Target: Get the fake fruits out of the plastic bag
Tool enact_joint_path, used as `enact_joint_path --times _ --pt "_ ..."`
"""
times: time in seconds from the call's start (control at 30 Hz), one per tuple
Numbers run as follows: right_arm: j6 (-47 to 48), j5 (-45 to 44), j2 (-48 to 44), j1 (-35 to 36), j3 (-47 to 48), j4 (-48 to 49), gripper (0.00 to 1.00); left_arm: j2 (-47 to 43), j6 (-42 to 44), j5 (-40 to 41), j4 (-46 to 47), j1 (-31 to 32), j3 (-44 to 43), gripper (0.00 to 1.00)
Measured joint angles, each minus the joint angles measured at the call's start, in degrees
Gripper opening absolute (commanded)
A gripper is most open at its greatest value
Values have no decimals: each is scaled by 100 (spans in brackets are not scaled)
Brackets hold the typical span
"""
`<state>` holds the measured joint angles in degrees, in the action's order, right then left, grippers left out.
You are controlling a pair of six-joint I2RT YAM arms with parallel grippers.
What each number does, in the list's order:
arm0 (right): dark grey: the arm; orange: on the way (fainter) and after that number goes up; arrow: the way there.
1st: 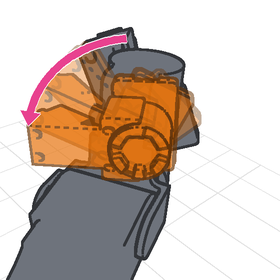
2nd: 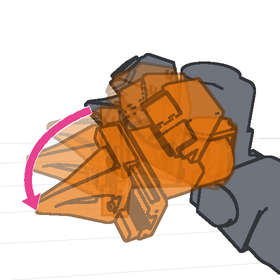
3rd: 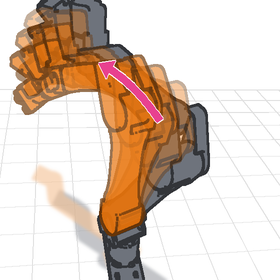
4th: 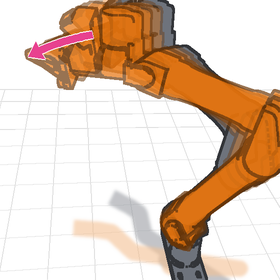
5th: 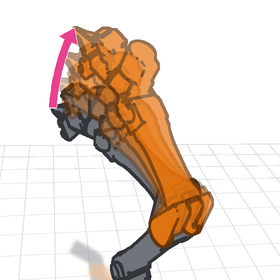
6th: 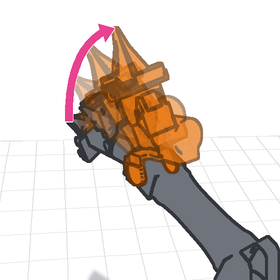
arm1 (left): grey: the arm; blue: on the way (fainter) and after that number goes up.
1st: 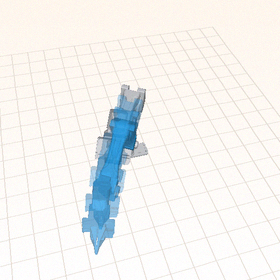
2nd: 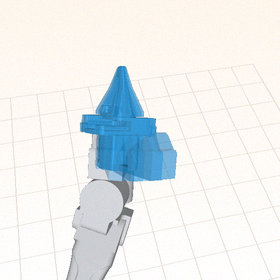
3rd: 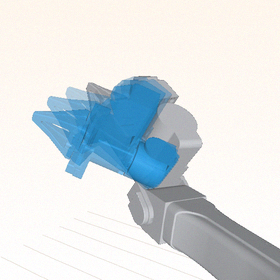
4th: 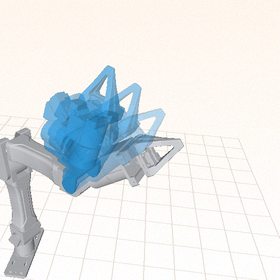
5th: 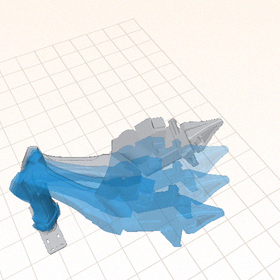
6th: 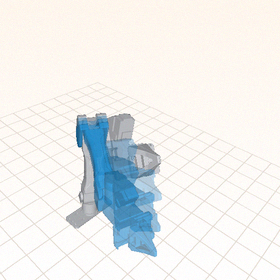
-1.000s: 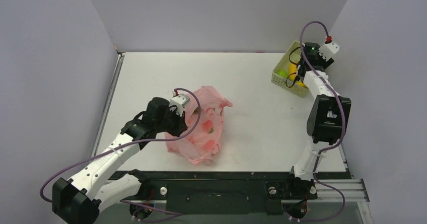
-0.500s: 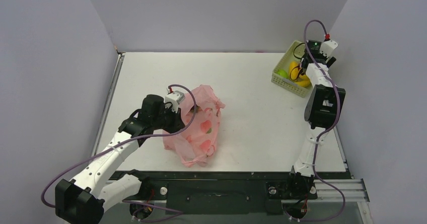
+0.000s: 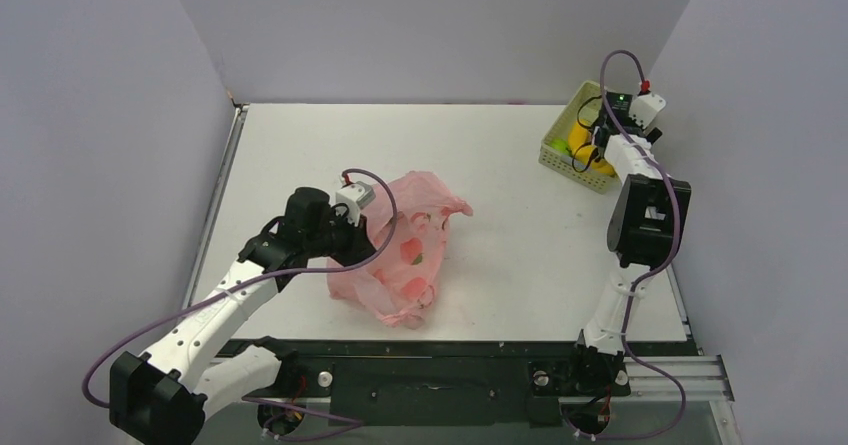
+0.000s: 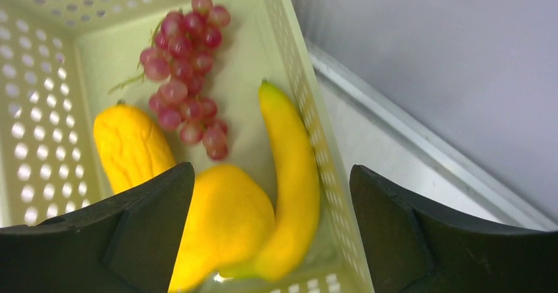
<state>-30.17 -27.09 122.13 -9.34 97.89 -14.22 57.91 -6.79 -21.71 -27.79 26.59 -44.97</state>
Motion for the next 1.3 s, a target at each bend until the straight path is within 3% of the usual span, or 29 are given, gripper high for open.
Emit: enact_joint_path --times 0.3,0.63,0.8,0.97,1.1,1.3 --pt "-308 2 -2164 686 -2114 481 83 0 39 -44 26 697 0 0" --pt "-809 501 -5224 2103 -5477 1078 78 -24 90 -85 63 1158 0 0" --pt "-990 767 -6732 3110 -6763 964 76 -116 103 -133 70 1279 0 19" --pt "-1261 979 -7943 3943 -7503 671 75 -302 101 -125 61 1281 0 32" --pt "-1537 1071 -8271 4800 -7746 564 74 -614 107 -129 61 1279 0 44" --pt "-1779 949 -8170 6323 -7818 743 74 -1399 22 -125 57 1279 4 49"
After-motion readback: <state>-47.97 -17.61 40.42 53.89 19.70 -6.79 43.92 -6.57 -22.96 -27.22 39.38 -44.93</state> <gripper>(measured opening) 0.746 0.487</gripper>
